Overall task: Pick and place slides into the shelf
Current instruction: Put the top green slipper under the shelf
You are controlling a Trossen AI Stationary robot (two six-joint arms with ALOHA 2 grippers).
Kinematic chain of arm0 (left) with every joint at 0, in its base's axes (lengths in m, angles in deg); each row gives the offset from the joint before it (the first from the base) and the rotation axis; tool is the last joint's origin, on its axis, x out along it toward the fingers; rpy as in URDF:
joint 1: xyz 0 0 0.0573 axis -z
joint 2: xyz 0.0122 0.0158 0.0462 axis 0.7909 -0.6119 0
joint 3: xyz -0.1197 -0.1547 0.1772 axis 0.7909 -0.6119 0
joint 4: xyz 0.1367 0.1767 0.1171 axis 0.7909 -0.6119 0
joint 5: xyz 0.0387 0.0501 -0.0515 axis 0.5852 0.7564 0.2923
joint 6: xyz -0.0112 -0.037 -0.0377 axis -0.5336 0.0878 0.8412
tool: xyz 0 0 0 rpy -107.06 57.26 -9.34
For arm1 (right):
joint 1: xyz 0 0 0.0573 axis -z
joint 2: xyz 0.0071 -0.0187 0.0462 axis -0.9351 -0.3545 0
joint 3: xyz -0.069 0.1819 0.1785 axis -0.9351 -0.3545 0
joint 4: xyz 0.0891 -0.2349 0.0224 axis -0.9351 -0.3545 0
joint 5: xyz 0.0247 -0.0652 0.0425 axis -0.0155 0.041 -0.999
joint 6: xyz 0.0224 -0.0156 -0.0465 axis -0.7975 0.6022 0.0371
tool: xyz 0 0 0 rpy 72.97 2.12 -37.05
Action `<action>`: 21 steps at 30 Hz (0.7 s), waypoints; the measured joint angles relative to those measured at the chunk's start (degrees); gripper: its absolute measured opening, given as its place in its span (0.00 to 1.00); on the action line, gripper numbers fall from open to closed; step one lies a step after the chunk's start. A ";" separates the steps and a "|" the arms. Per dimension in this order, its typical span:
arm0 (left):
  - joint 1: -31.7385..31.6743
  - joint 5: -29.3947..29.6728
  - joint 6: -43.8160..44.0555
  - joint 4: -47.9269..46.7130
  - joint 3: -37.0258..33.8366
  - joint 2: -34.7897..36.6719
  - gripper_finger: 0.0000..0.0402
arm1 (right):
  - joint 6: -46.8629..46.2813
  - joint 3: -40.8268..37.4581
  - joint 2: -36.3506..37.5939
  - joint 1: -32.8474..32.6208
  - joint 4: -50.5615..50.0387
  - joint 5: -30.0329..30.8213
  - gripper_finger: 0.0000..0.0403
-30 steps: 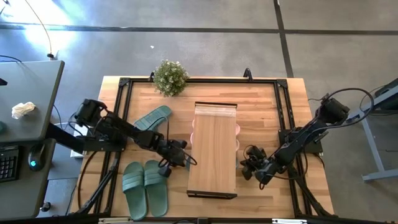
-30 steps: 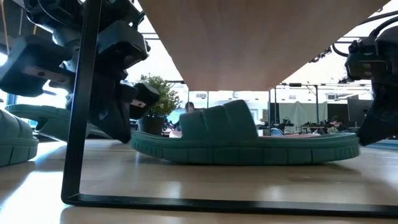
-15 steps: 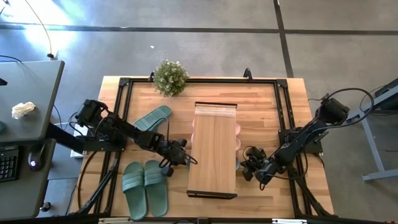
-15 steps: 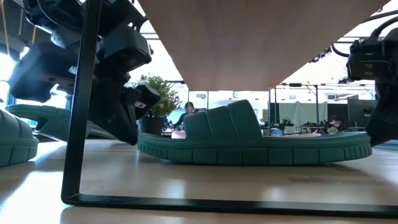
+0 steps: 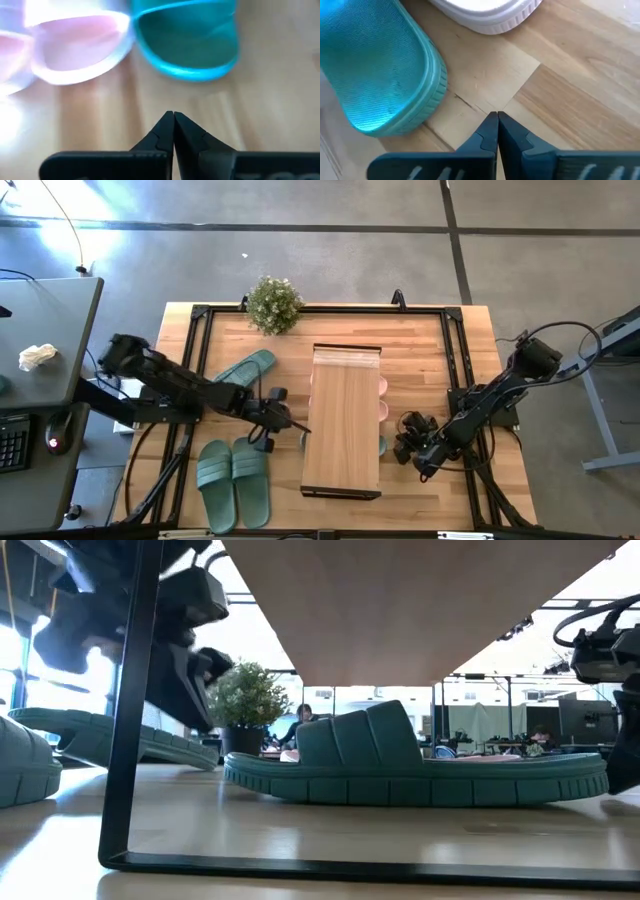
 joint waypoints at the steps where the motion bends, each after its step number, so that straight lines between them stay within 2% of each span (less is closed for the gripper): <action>1: 0.00 1.73 -0.06 -2.50 0.00 1.79 0.00 | 0.02 0.00 0.20 -0.10 -0.44 0.10 0.00; 6: 0.00 7.77 -0.66 -14.67 0.27 11.02 0.00 | 1.21 0.00 1.60 -0.10 -1.21 2.35 0.00; 11: 0.02 9.39 -4.25 -37.61 6.16 17.35 0.00 | 4.16 0.00 3.81 -0.10 -1.77 2.74 0.00; 15: 0.02 9.78 -5.53 -53.54 11.60 17.94 0.00 | 7.81 0.04 5.21 -0.10 -1.79 2.68 0.00; 17: 0.02 7.98 -5.51 -57.65 12.81 17.92 0.00 | 9.56 0.04 5.72 -0.10 -1.68 2.56 0.00; 21: 0.02 -0.35 -2.44 -62.14 12.85 17.89 0.02 | 13.13 0.04 5.78 -0.10 -0.63 2.56 0.00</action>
